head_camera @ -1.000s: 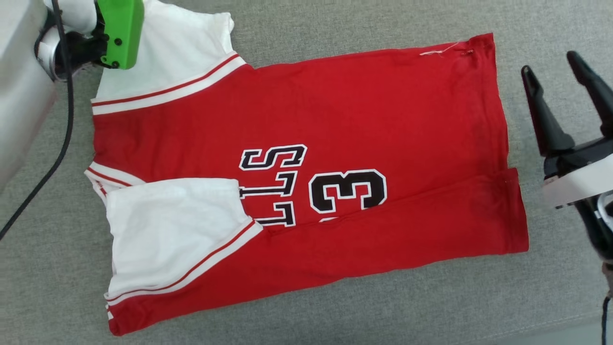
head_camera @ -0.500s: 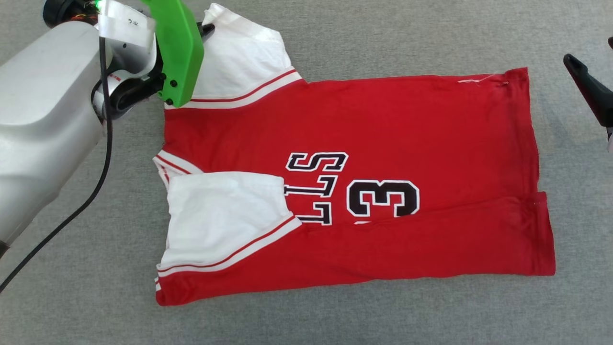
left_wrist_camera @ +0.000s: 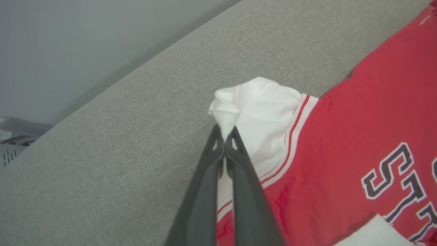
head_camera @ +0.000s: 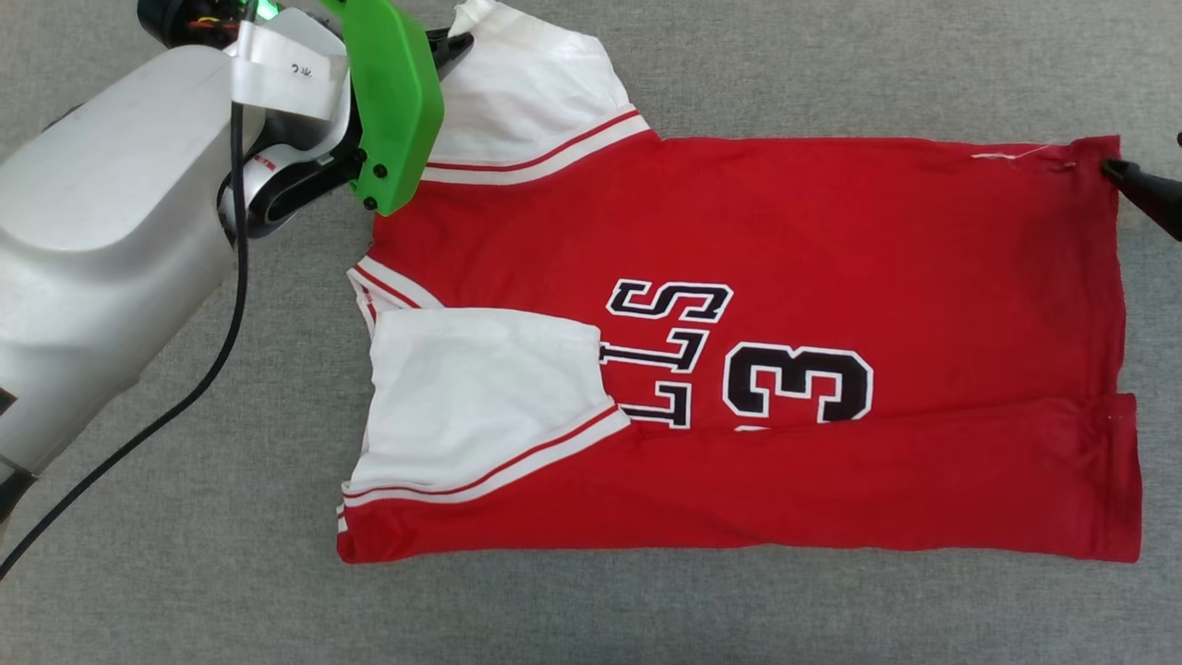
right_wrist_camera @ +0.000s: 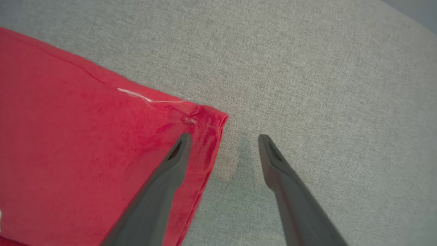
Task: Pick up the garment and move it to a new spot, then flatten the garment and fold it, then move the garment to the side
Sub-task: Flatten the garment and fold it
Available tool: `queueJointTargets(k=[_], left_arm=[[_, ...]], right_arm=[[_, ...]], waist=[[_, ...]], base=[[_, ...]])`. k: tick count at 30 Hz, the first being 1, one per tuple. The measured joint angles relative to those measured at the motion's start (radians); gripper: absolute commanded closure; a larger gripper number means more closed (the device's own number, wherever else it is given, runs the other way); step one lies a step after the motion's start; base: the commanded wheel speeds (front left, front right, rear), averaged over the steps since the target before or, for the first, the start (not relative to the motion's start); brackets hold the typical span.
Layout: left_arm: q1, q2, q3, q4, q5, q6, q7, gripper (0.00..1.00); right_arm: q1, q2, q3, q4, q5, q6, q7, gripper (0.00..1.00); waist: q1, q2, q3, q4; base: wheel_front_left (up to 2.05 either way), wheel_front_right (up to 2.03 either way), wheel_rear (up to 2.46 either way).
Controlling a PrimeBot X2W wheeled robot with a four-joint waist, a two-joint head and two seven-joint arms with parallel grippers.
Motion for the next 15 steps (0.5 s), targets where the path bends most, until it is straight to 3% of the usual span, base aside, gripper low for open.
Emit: queueJointTargets(k=[8, 14, 15], left_arm=[[-0.024, -0.001, 0.0, -0.009, 0.002, 0.0, -0.019, 1.0], [-0.025, 0.0, -0.004, -0.006, 0.002, 0.0, -0.024, 1.0], [-0.025, 0.0, -0.006, -0.005, 0.002, 0.0, -0.024, 1.0]], right_arm=[[-0.037, 0.047, 0.057, 0.127, 0.012, 0.0, -0.058, 0.0], [-0.048, 0.021, 0.118, 0.161, 0.053, -0.001, -0.084, 0.0], [-0.051, 0.017, 0.125, 0.161, 0.059, -0.001, -0.092, 0.73]], waist=[[0.0, 0.0, 0.048, 0.023], [0.0, 0.0, 0.069, 0.031], [0.0, -0.0001, 0.069, 0.03]], base=[[0.0, 0.0, 0.0], [0.0, 0.0, 0.0], [0.0, 0.0, 0.0]])
